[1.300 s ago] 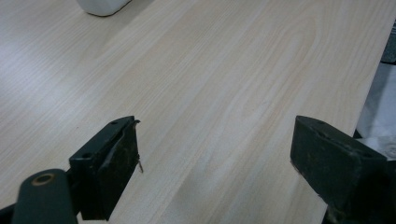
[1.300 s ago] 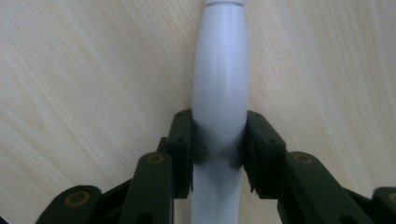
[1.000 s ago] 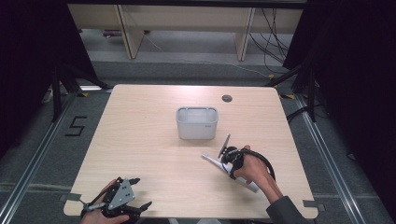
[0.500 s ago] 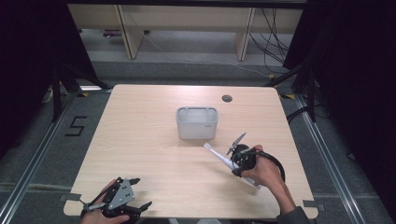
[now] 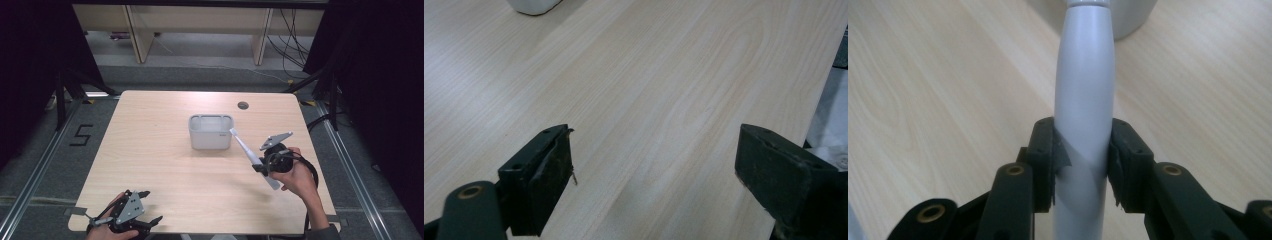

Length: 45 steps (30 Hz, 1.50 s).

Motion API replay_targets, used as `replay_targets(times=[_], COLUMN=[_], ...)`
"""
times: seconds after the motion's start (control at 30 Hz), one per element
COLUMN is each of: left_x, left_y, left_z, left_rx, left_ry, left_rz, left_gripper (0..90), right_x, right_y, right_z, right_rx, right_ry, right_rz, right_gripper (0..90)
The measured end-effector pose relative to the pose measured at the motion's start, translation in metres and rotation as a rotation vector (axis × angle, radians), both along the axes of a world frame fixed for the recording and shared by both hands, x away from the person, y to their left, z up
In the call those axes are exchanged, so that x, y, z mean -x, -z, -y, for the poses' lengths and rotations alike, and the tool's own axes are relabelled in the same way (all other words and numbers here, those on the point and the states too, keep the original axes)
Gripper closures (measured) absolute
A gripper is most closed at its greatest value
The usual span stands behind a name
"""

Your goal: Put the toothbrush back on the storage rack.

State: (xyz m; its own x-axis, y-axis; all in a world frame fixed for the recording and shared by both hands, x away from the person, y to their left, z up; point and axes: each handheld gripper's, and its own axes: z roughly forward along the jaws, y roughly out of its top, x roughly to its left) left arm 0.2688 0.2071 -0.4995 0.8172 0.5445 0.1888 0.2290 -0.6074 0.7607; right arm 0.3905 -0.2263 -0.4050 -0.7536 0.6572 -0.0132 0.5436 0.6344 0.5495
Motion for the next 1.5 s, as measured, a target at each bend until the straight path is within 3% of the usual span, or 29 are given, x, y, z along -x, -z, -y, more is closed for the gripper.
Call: replay_targets(times=[0.03,0.07,0.13,0.17,0.2,0.23,0.27,0.33,0.37,0.4,0.5,0.57,0.6,0.7,0.73,0.77,0.83,0.9,0.93,1.0,1.07,1.17,1.2,1.27,1.3,1.33,1.5], left_x=[0.000,0.000,0.000,0.000,0.000,0.000,0.000,0.000,0.000,0.000,0.000,-0.001,-0.001,0.000,0.000,0.000,0.000,0.000,0.000,0.000,0.000,0.000,0.000,0.000,0.000,0.000,0.000], left_y=[0.000,0.000,0.000,0.000,0.000,0.000,0.000,0.000,-0.001,0.000,0.000,-0.001,-0.001,-0.001,0.000,0.000,0.000,0.000,0.000,-0.001,0.000,-0.001,0.000,0.000,0.000,0.000,0.000], left_z=[0.000,0.000,0.000,0.000,0.000,0.000,0.000,0.000,-0.001,0.000,0.000,-0.001,-0.001,-0.001,0.000,0.000,-0.001,-0.001,0.000,-0.001,0.000,-0.001,-0.001,0.000,0.000,0.000,0.000], left_rx=[0.000,-0.001,0.000,0.001,0.001,0.000,0.000,0.000,-0.015,0.000,0.000,-0.016,-0.016,-0.003,-0.008,0.003,-0.009,-0.010,0.002,-0.005,-0.008,-0.015,0.001,0.003,0.004,0.004,0.002], left_ry=[0.000,0.002,-0.001,-0.001,0.000,0.000,0.000,-0.001,0.002,0.001,-0.001,0.004,0.004,-0.001,-0.013,-0.004,-0.007,-0.011,-0.008,-0.001,-0.012,-0.001,-0.001,-0.009,-0.005,-0.005,-0.007], left_rz=[0.000,-0.003,0.000,0.001,0.000,0.000,-0.001,0.001,0.005,0.001,0.001,0.006,0.006,0.002,0.026,0.012,0.011,0.022,0.015,0.002,0.025,0.012,0.003,0.016,0.011,0.011,0.014], left_gripper=[14.7,14.8,14.8,14.8,14.8,14.8,14.8,14.8,14.7,14.8,14.8,14.8,14.8,14.7,14.8,14.8,14.8,14.7,14.7,14.8,14.7,14.7,14.7,14.8,14.8,14.8,14.7], right_x=[0.000,-0.001,-0.004,-0.006,-0.006,-0.011,-0.011,-0.014,-0.014,-0.018,-0.024,-0.030,-0.030,-0.033,-0.034,-0.033,-0.037,-0.036,-0.038,-0.039,-0.042,-0.044,-0.046,-0.048,-0.049,-0.051,-0.056], right_y=[0.000,-0.001,-0.001,-0.002,-0.003,-0.004,-0.004,-0.006,-0.008,-0.007,-0.007,-0.005,-0.005,-0.006,-0.006,-0.007,-0.011,-0.012,-0.014,-0.015,-0.017,-0.019,-0.020,-0.021,-0.023,-0.023,-0.026], right_z=[0.000,0.002,0.004,0.005,0.005,0.007,0.007,0.007,0.007,0.007,0.007,0.005,0.005,0.004,0.003,0.002,0.002,0.000,0.001,-0.003,-0.006,-0.008,-0.009,-0.013,-0.014,-0.015,-0.020], right_rx=[0.000,-0.053,-0.062,-0.076,-0.090,-0.122,-0.122,-0.162,-0.194,-0.226,-0.243,-0.296,-0.296,-0.319,-0.329,-0.345,-0.376,-0.390,-0.383,-0.398,-0.429,-0.440,-0.447,-0.464,-0.460,-0.462,-0.491], right_ry=[0.000,0.029,0.020,0.029,0.055,0.016,0.016,0.045,0.071,0.090,0.104,0.127,0.127,0.130,0.128,0.153,0.142,0.150,0.142,0.149,0.167,0.159,0.152,0.188,0.181,0.175,0.191], right_rz=[0.000,0.029,0.034,0.061,0.054,0.091,0.091,0.115,0.105,0.134,0.163,0.201,0.201,0.229,0.247,0.254,0.316,0.295,0.323,0.332,0.344,0.343,0.349,0.352,0.327,0.355,0.352], right_gripper=[66.6,66.6,66.6,66.6,66.6,66.6,66.6,66.6,66.6,66.6,66.6,66.6,66.6,66.6,66.5,66.6,66.6,66.6,66.6,66.5,66.5,66.5,66.5,66.5,66.5,66.6,66.5])
